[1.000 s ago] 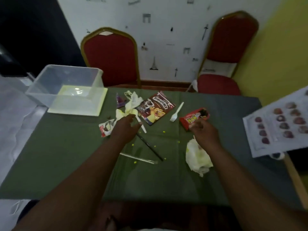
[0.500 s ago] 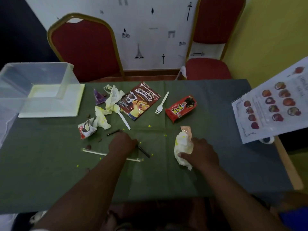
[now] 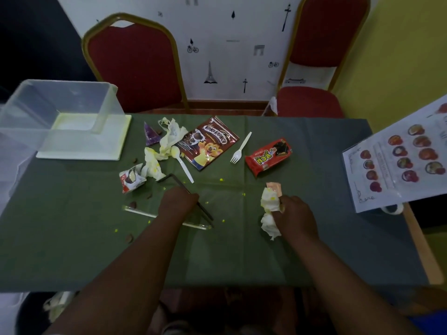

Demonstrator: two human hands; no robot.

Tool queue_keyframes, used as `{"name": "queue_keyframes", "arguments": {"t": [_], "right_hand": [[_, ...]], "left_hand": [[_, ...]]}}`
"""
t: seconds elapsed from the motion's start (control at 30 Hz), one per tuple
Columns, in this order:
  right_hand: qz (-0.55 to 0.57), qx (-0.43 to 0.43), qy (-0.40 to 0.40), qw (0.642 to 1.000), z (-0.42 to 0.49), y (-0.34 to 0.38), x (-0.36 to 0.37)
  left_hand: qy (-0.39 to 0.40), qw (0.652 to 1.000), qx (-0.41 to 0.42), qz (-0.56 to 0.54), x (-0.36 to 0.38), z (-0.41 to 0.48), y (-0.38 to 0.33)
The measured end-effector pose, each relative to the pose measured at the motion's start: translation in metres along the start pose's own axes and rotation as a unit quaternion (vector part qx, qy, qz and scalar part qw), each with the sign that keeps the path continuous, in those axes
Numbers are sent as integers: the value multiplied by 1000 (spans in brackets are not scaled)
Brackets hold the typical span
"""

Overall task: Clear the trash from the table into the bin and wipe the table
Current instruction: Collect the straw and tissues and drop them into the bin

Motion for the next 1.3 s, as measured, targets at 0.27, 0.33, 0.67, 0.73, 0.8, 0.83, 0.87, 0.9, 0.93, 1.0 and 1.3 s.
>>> {"name": "queue_keyframes", "arguments": {"t": [0.27,0.33,0.67,0.73,0.8,0.83,0.87,0.9,0.93,1.0,1.3], "right_hand": [[126,-127,-21,984,13,107,-1],[141,-161,-10,977,13,142,8],[172,-311,190,915,-62,340,136],[187,-323,242,896,-86,371,162],[179,-335,296,876,-116,400,194],[180,-337,312,870,-125,410,208],[190,-327,313,871,-128,414,209],[193,-326,321,868,-131,413,207],[170,-353,392,832,-184,456,278],[184,-319,424,827,-202,462,293],[85,-280,583,758,-321,449,495]], "left_hand": [[-112,989,-14,-92,-100,-28,54],[-141,985,-23,-96,-124,-38,76],[-259,915,-195,-240,-171,-119,300],[-260,902,-236,-250,-169,-136,343],[-276,883,-271,-265,-168,-153,386],[-283,875,-284,-273,-164,-160,405],[-281,880,-283,-259,-165,-168,406],[-280,879,-289,-257,-163,-167,406],[-289,836,-367,-289,-146,-194,486],[-278,832,-374,-300,-130,-200,507],[-177,796,-477,-328,6,-178,650]]}}
Point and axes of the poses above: each hand's wrist, its own z-axis towards the middle knuckle, its own x-axis out of the palm, y = z × x, the point moved 3 cm from there along z, towards the middle knuckle, and after that the axes turned 12 degrees about z, right-handed, at the moved point
